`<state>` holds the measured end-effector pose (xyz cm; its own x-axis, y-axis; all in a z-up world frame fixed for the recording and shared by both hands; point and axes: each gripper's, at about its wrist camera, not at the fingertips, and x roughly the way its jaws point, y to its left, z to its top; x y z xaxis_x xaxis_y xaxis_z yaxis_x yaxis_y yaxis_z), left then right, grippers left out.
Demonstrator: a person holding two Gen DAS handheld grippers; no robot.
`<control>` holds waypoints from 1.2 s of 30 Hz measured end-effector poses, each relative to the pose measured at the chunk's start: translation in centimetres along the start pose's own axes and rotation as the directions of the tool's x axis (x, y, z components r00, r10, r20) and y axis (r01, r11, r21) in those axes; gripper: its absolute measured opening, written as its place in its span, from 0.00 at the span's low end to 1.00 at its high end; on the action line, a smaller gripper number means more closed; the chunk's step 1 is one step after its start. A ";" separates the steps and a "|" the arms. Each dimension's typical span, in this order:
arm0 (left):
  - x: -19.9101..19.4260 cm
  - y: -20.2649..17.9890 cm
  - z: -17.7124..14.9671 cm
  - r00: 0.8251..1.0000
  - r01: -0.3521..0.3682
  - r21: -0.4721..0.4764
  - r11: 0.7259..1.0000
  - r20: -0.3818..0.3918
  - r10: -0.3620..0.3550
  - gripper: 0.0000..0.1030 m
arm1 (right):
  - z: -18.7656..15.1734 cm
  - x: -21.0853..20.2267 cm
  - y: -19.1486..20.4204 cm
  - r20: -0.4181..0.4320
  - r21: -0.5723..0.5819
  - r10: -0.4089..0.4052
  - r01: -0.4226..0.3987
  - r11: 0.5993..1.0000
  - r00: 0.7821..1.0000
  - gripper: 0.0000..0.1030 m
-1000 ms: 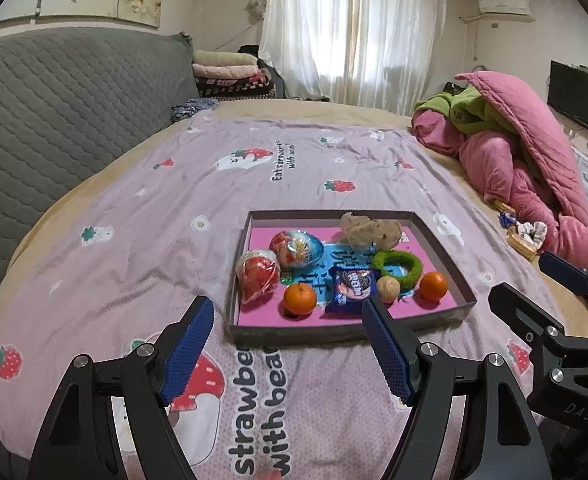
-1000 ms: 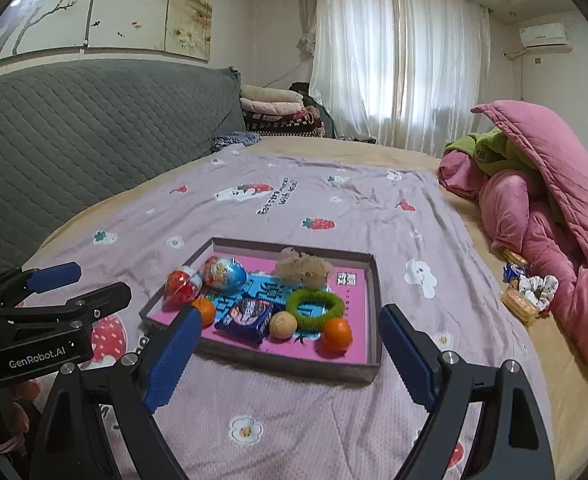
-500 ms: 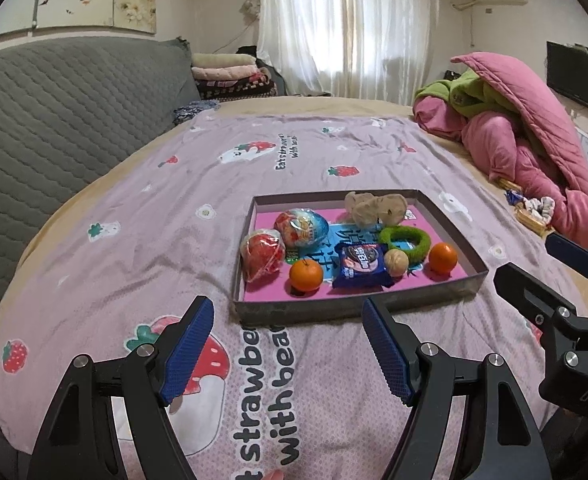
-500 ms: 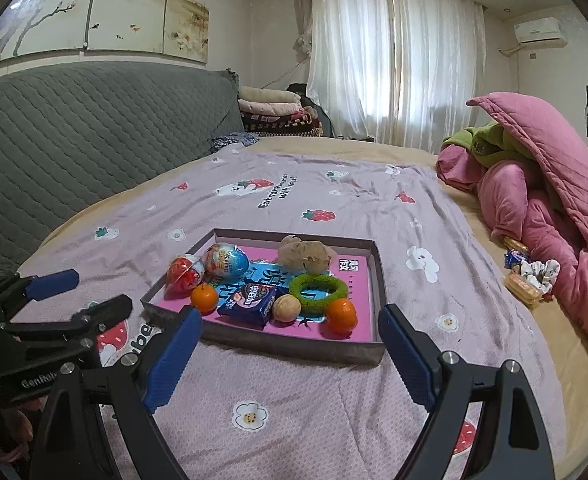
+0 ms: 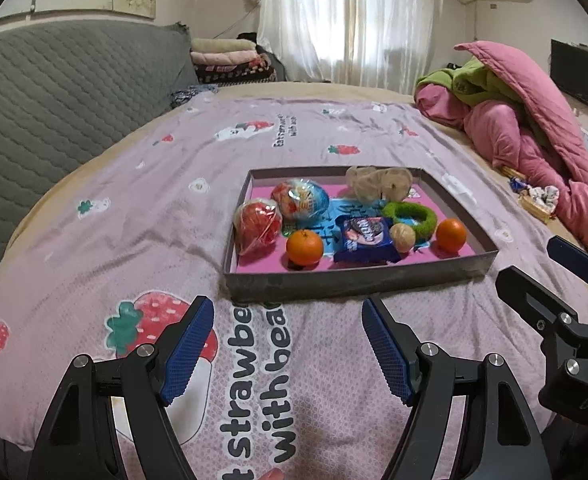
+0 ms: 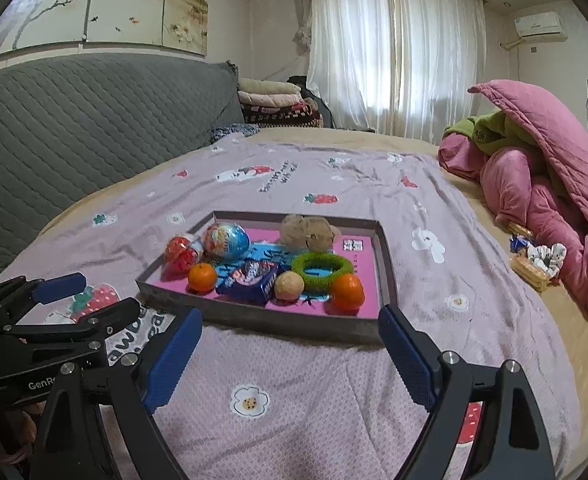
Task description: Organize objects
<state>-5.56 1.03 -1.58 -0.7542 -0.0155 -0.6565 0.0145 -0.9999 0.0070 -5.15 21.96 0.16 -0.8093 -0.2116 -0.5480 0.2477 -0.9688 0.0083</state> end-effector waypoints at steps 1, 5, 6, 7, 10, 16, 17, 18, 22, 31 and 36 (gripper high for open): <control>0.2 0.0 -0.1 1.000 -0.004 -0.001 1.000 0.002 0.004 0.75 | -0.3 0.3 0.1 -0.005 0.000 0.001 -0.001 1.000 1.000 0.87; 1.1 0.1 -0.8 1.000 -0.001 -0.011 1.000 -0.002 0.001 0.75 | -1.2 1.2 0.0 -0.020 0.005 0.001 0.000 1.000 1.000 0.87; 1.3 0.0 -1.0 1.000 -0.001 -0.007 1.000 -0.006 0.001 0.75 | -1.4 1.4 0.0 -0.024 0.006 -0.004 0.004 1.000 1.000 0.87; 1.5 0.0 -1.1 1.000 0.002 -0.007 1.000 -0.009 -0.002 0.75 | -1.6 1.6 0.0 -0.028 0.004 -0.009 0.009 1.000 1.000 0.87; 2.0 -0.2 -1.5 1.000 0.002 -0.003 1.000 -0.010 -0.002 0.75 | -2.1 2.0 -0.2 -0.034 0.004 -0.017 0.018 1.000 0.999 0.87; 2.7 -0.1 -2.0 1.000 -0.007 -0.023 1.000 -0.015 0.006 0.75 | -3.3 3.0 -0.4 -0.055 0.006 0.000 0.000 1.000 0.998 0.87; 2.9 0.0 -2.1 1.000 0.000 -0.026 1.000 -0.021 0.000 0.75 | -3.4 3.2 -0.4 -0.060 0.005 -0.001 0.001 1.000 0.998 0.87; 3.1 0.0 -2.2 1.000 0.001 -0.028 1.000 -0.027 -0.002 0.75 | -3.6 3.4 -0.3 -0.065 0.001 -0.002 0.002 1.000 0.998 0.87; 3.6 0.1 -2.7 0.999 -0.008 -0.026 1.000 -0.034 0.008 0.75 | -4.2 4.0 -0.5 -0.070 -0.005 -0.013 0.012 1.000 0.997 0.87; 4.0 -0.3 -3.4 1.000 -0.020 -0.002 1.000 -0.021 0.020 0.75 | -4.7 4.6 -1.1 -0.082 0.028 -0.006 0.008 1.000 0.997 0.87; 4.5 -0.6 -3.8 1.000 -0.028 -0.003 1.000 -0.014 0.027 0.75 | -5.3 4.8 -1.1 -0.089 0.031 -0.010 0.013 0.999 0.996 0.87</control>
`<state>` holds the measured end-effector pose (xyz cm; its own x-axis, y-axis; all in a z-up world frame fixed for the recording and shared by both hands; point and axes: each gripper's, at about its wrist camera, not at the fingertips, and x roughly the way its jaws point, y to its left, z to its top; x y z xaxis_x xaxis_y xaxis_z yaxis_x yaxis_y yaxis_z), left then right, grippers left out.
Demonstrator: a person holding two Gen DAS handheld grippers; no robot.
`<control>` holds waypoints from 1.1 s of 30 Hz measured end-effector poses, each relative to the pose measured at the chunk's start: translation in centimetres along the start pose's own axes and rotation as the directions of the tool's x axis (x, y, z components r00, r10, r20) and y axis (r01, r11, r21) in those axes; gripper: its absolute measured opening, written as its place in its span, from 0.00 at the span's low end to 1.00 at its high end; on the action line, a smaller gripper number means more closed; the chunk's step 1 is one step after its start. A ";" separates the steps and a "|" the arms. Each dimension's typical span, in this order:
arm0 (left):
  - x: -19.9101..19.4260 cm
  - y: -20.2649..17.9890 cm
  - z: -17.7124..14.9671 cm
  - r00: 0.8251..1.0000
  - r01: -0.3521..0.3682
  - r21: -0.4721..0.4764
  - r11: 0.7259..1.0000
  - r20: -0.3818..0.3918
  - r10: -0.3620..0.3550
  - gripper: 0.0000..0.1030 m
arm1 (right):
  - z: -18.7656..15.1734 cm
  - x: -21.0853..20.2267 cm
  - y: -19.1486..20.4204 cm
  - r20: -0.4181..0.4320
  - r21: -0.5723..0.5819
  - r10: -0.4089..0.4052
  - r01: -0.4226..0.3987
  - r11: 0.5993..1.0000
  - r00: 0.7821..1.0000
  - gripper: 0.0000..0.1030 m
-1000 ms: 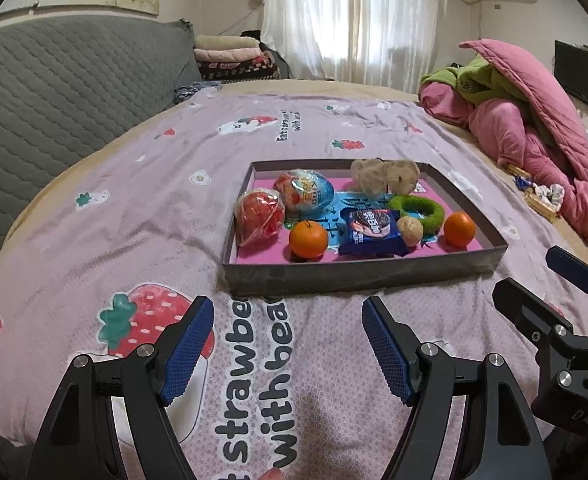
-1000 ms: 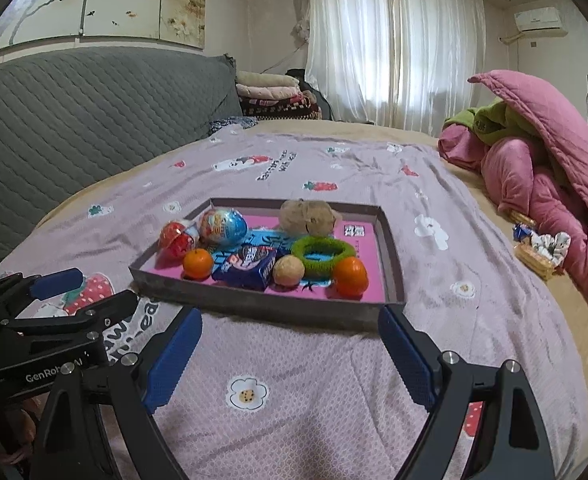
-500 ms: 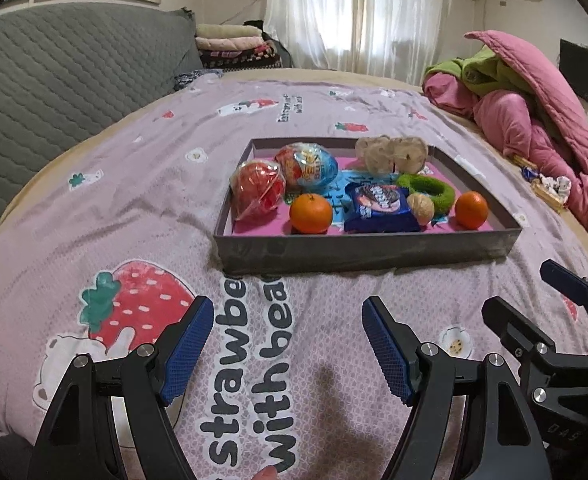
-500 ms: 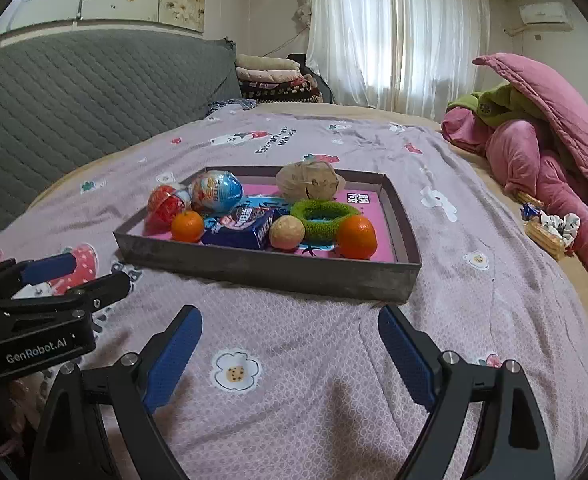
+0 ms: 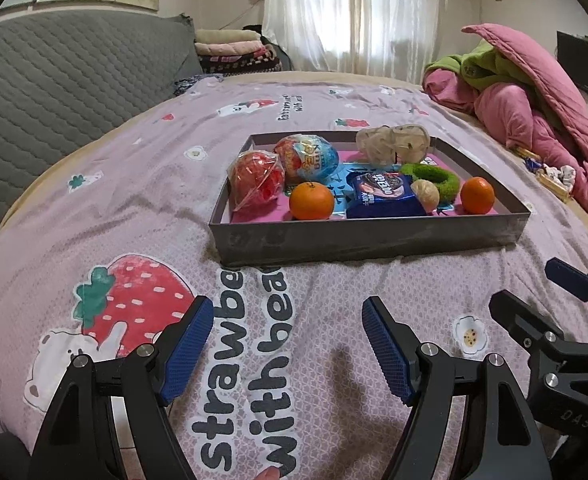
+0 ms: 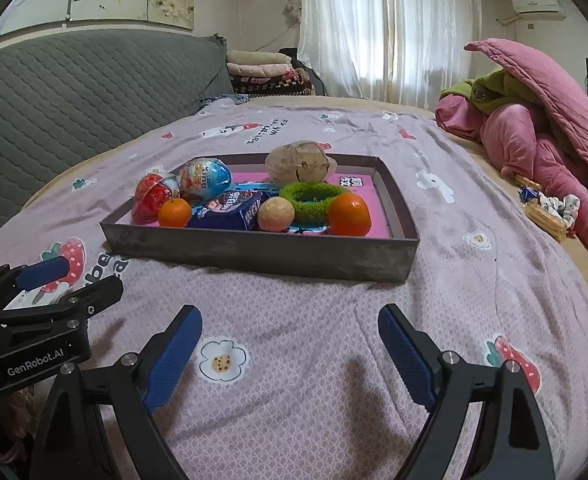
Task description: Organize objects
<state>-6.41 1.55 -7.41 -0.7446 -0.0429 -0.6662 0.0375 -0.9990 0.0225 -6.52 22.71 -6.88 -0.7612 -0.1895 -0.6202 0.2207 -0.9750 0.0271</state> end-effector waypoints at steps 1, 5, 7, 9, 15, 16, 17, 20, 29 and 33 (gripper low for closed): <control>0.1 0.0 0.0 1.000 0.002 -0.004 1.000 -0.005 -0.002 0.75 | -0.1 0.1 -0.1 -0.002 0.000 -0.002 0.002 1.000 1.000 0.87; 0.4 0.3 -0.2 1.000 0.006 -0.018 1.000 -0.008 -0.006 0.75 | -0.3 0.3 -0.3 -0.005 0.011 -0.006 0.006 1.000 1.000 0.87; 0.5 0.3 -0.3 1.000 0.006 -0.018 1.000 -0.011 -0.006 0.75 | -0.4 0.4 -0.2 -0.003 0.006 -0.008 0.008 1.000 1.000 0.87; 0.7 0.3 -0.4 1.000 0.008 -0.017 1.000 -0.016 -0.008 0.75 | -0.5 0.5 -0.2 -0.009 0.004 -0.003 0.003 1.000 1.000 0.87; 0.9 0.2 -0.7 1.000 0.009 -0.019 1.000 -0.019 -0.009 0.75 | -0.9 1.0 -0.2 -0.029 0.010 0.003 -0.003 1.000 1.000 0.87; 0.9 0.2 -0.7 1.000 0.012 -0.017 1.000 -0.019 -0.012 0.75 | -0.9 1.0 -0.2 -0.029 0.010 0.008 -0.008 1.000 1.000 0.87; 1.0 0.2 -0.7 1.000 0.010 -0.017 1.000 -0.020 -0.011 0.75 | -0.8 0.9 -0.1 -0.028 0.010 0.008 -0.007 1.000 1.000 0.87; 1.2 0.2 -0.8 1.000 0.016 -0.017 1.000 -0.026 -0.017 0.75 | -0.8 1.0 -0.2 -0.029 0.012 0.004 -0.004 1.000 1.000 0.87; 1.5 0.1 -0.9 0.999 0.011 -0.011 1.000 -0.032 -0.012 0.75 | -0.9 1.5 -0.5 -0.046 0.030 0.005 -0.004 1.000 0.999 0.87; 1.8 0.0 -0.9 0.999 0.011 -0.008 1.000 -0.038 -0.011 0.75 | -1.0 1.5 -0.6 -0.044 0.034 0.007 -0.006 0.999 0.999 0.87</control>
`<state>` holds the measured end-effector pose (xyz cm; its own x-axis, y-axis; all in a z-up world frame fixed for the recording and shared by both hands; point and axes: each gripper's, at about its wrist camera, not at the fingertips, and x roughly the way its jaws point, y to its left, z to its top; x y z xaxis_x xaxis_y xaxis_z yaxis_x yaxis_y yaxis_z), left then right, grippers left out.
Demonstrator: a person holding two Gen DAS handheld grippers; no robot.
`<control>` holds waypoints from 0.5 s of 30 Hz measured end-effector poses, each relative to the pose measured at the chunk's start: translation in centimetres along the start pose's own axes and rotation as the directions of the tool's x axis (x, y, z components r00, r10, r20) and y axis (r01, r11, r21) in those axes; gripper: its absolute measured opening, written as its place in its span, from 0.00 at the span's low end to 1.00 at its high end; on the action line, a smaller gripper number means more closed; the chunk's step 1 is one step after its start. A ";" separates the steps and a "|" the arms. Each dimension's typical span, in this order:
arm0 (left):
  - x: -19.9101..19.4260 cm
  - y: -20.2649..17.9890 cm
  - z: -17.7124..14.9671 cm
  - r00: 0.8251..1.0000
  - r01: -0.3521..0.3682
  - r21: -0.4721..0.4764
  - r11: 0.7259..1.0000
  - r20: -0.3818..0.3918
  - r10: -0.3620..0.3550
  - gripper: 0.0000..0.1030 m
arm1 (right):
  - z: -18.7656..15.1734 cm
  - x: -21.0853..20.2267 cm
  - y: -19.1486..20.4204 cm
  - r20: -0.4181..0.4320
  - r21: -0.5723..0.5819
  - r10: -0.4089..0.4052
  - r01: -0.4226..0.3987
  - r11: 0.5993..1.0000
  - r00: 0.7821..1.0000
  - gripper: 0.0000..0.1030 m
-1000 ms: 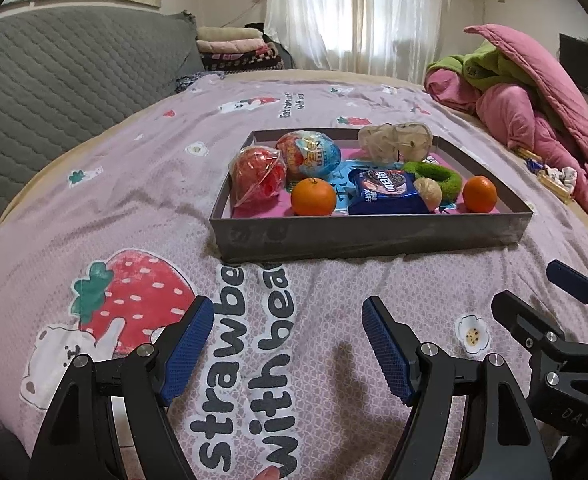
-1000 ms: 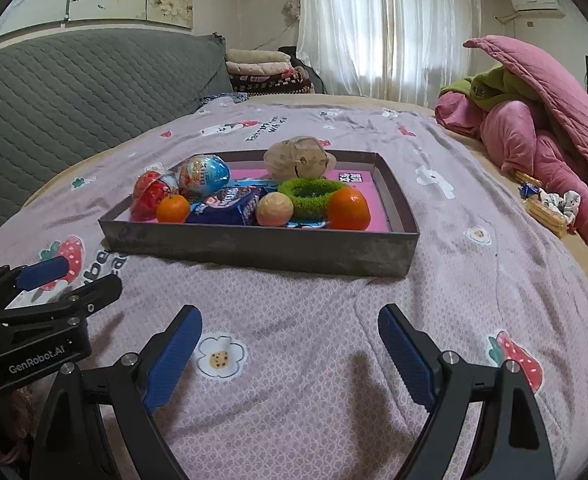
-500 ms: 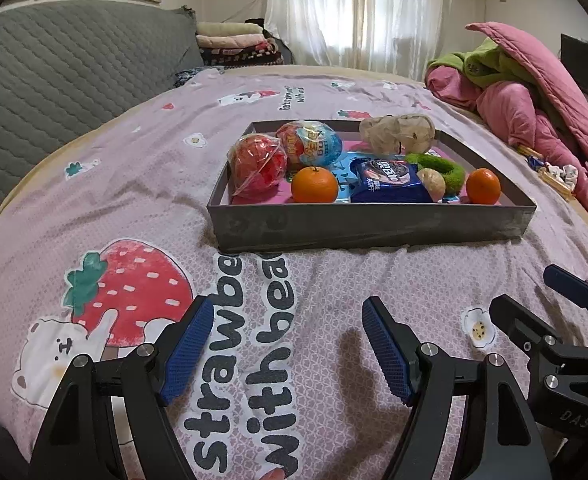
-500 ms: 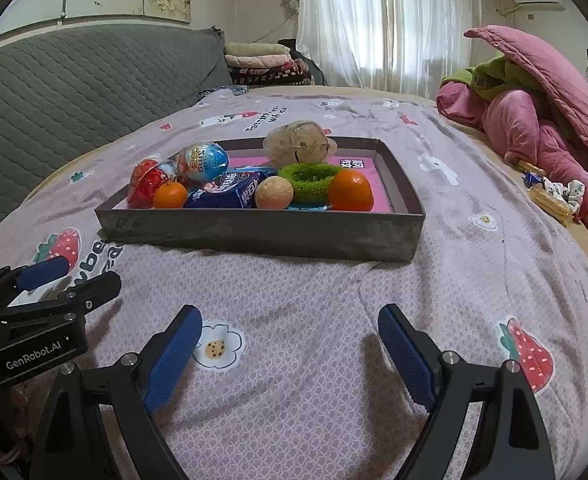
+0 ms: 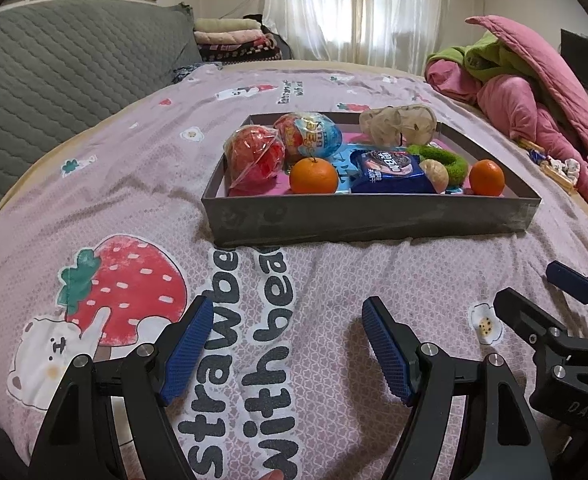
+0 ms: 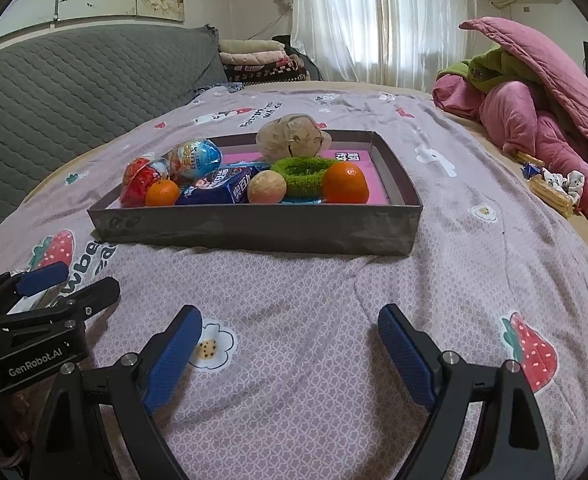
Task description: Organize objects
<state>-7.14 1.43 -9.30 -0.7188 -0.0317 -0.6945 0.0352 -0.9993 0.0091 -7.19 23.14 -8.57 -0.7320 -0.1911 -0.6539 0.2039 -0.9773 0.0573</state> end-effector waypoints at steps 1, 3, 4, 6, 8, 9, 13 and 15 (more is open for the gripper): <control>0.0 0.0 0.0 1.000 0.000 -0.001 1.000 0.000 0.000 0.75 | 0.0 0.0 0.0 0.001 0.000 0.000 0.000 1.000 1.000 0.87; 0.1 0.0 0.0 1.000 -0.001 -0.002 1.000 -0.001 0.001 0.75 | 0.0 0.1 0.0 -0.002 0.000 0.000 0.000 1.000 1.000 0.87; 0.1 0.0 0.0 1.000 0.001 -0.004 1.000 0.000 -0.001 0.75 | 0.0 0.1 0.0 -0.002 -0.001 -0.002 0.002 1.000 1.000 0.87; 0.1 0.1 0.0 1.000 0.000 -0.004 1.000 0.001 0.000 0.75 | 0.0 0.2 0.0 -0.005 -0.003 0.001 -0.001 1.000 1.000 0.87; 0.1 0.1 0.0 1.000 -0.002 -0.008 1.000 0.000 0.002 0.75 | -0.1 0.2 0.1 -0.005 -0.007 0.000 0.000 1.000 1.000 0.87; 0.1 0.2 0.0 1.000 0.000 -0.009 1.000 0.000 0.000 0.75 | -0.1 0.2 0.1 -0.006 -0.007 0.000 0.000 1.000 1.000 0.87; 0.1 0.2 0.0 1.000 -0.005 -0.005 1.000 0.003 0.005 0.75 | -0.1 0.3 0.1 -0.005 -0.005 -0.002 0.002 1.000 1.000 0.87; 0.0 0.1 0.0 1.000 -0.001 -0.003 1.000 0.006 0.001 0.75 | -0.1 0.3 0.1 -0.004 -0.005 -0.001 0.001 1.000 1.000 0.87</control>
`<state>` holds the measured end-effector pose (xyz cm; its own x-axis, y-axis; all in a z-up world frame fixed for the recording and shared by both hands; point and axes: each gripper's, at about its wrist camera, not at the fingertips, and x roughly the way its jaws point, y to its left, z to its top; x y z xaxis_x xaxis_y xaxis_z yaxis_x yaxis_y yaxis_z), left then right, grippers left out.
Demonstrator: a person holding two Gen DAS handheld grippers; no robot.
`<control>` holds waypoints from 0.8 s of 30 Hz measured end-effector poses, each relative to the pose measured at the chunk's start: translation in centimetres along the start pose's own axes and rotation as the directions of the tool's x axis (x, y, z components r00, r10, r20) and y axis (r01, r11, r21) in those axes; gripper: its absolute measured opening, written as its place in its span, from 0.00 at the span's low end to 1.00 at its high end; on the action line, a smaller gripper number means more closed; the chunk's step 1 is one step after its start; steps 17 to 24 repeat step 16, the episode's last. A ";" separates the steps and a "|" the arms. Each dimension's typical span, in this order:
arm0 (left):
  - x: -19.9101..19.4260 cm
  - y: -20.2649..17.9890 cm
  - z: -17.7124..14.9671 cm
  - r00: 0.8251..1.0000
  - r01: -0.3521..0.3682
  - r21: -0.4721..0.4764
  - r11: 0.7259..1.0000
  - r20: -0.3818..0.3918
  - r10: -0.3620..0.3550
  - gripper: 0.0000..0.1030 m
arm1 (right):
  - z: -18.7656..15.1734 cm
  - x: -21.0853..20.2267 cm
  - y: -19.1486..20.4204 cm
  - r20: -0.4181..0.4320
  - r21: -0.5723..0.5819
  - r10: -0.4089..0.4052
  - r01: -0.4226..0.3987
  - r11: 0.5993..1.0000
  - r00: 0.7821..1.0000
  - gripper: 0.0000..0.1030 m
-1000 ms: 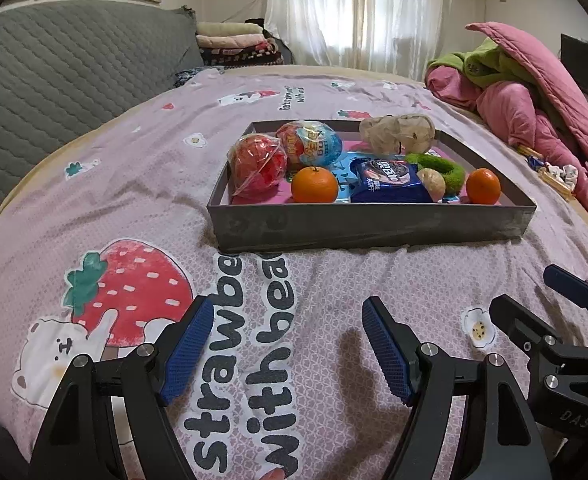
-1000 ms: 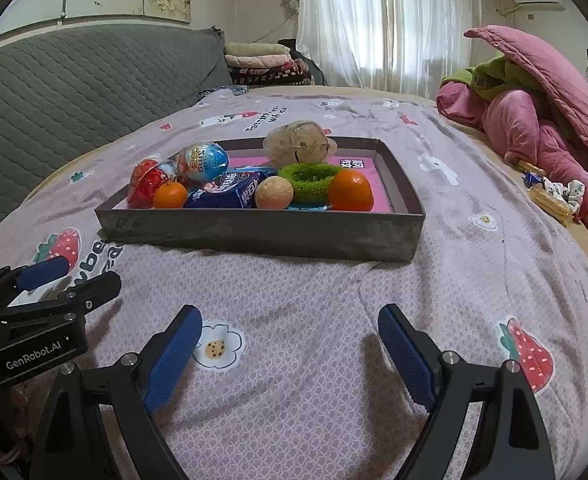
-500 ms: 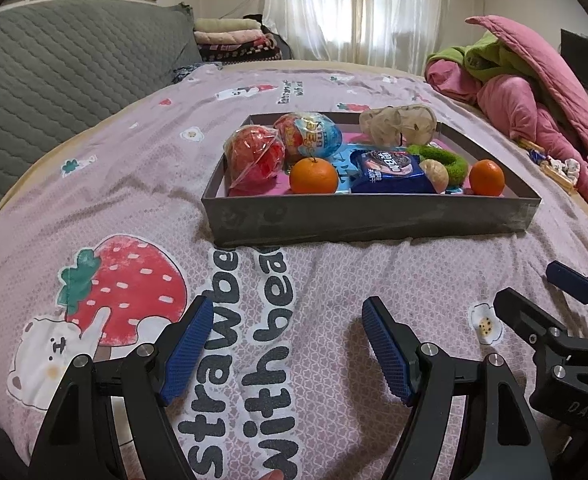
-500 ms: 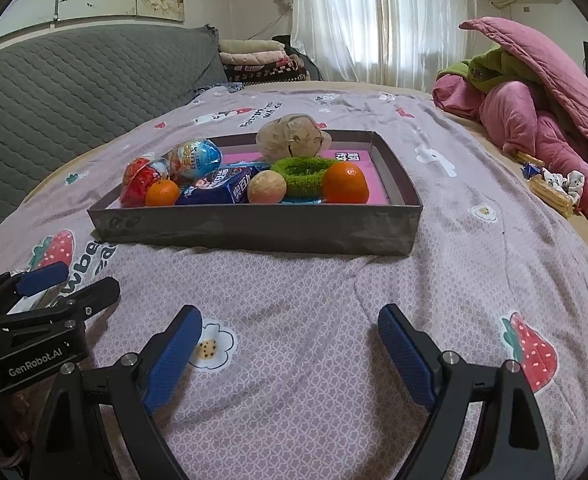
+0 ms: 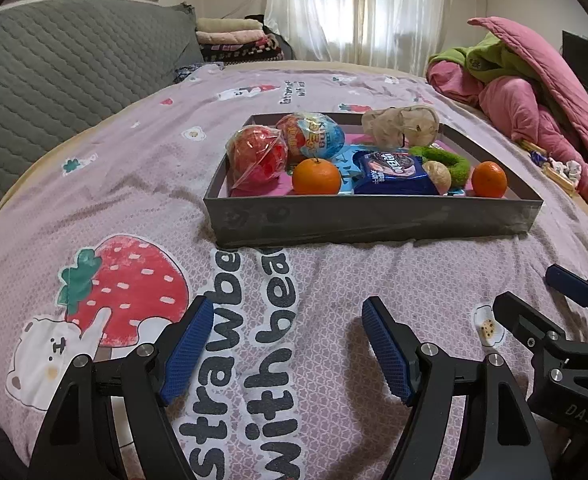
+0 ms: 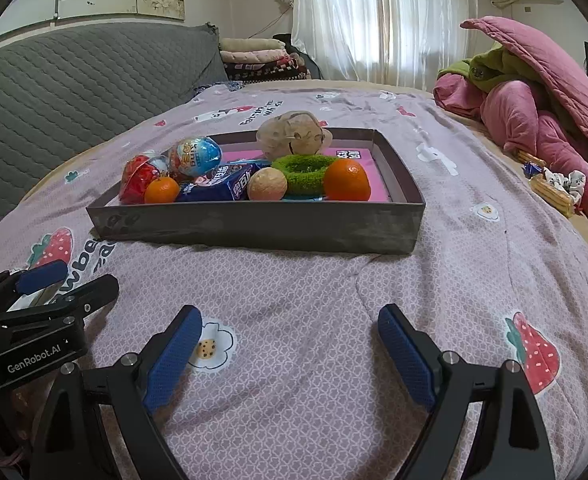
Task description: Organize objects
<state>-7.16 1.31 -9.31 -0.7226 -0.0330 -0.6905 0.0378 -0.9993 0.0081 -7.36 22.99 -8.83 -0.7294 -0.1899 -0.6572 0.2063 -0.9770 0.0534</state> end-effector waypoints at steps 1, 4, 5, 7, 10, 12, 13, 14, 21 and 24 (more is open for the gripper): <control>0.0 -0.1 0.0 1.000 0.000 0.001 1.000 0.001 0.000 0.75 | 0.0 0.0 0.0 0.001 0.000 0.000 0.000 1.000 1.000 0.87; 0.0 -0.2 -0.1 1.000 -0.002 0.006 1.000 0.001 0.002 0.75 | 0.0 0.0 0.0 0.002 -0.001 -0.001 0.001 1.000 1.000 0.87; 0.0 -0.2 0.0 1.000 0.001 0.005 1.000 0.000 -0.001 0.75 | 0.0 0.0 0.0 0.002 -0.002 -0.001 0.001 1.000 1.000 0.87; -0.1 -0.3 -0.1 1.000 -0.005 0.004 1.000 0.003 0.005 0.75 | 0.0 0.1 0.0 0.002 -0.002 -0.001 0.001 1.000 1.000 0.87; -0.2 -0.3 -0.1 1.000 -0.006 0.010 1.000 0.011 0.006 0.75 | 0.0 0.1 0.0 0.001 -0.003 0.001 -0.001 1.000 1.000 0.87; -0.4 -0.3 -0.2 1.000 0.008 0.009 1.000 0.015 -0.008 0.75 | -0.1 0.1 0.0 0.001 -0.003 0.001 -0.001 1.000 1.000 0.87; -0.5 -0.4 -0.2 1.000 0.010 0.012 1.000 0.019 -0.010 0.75 | -0.1 0.1 -0.1 -0.001 -0.002 0.000 0.000 1.000 1.000 0.87; -0.5 -0.4 -0.2 1.000 0.010 0.015 1.000 0.022 -0.011 0.75 | -0.1 0.1 -0.1 -0.001 -0.002 -0.001 0.001 1.000 1.000 0.87; -0.5 -0.6 -0.1 1.000 0.007 0.023 1.000 0.019 -0.008 0.75 | -0.1 0.1 0.0 -0.001 -0.004 -0.001 0.001 1.000 1.000 0.87; -0.5 -0.6 -0.1 1.000 0.007 0.023 1.000 0.019 -0.008 0.75 | -0.1 0.1 0.0 -0.001 -0.004 -0.001 0.001 1.000 1.000 0.87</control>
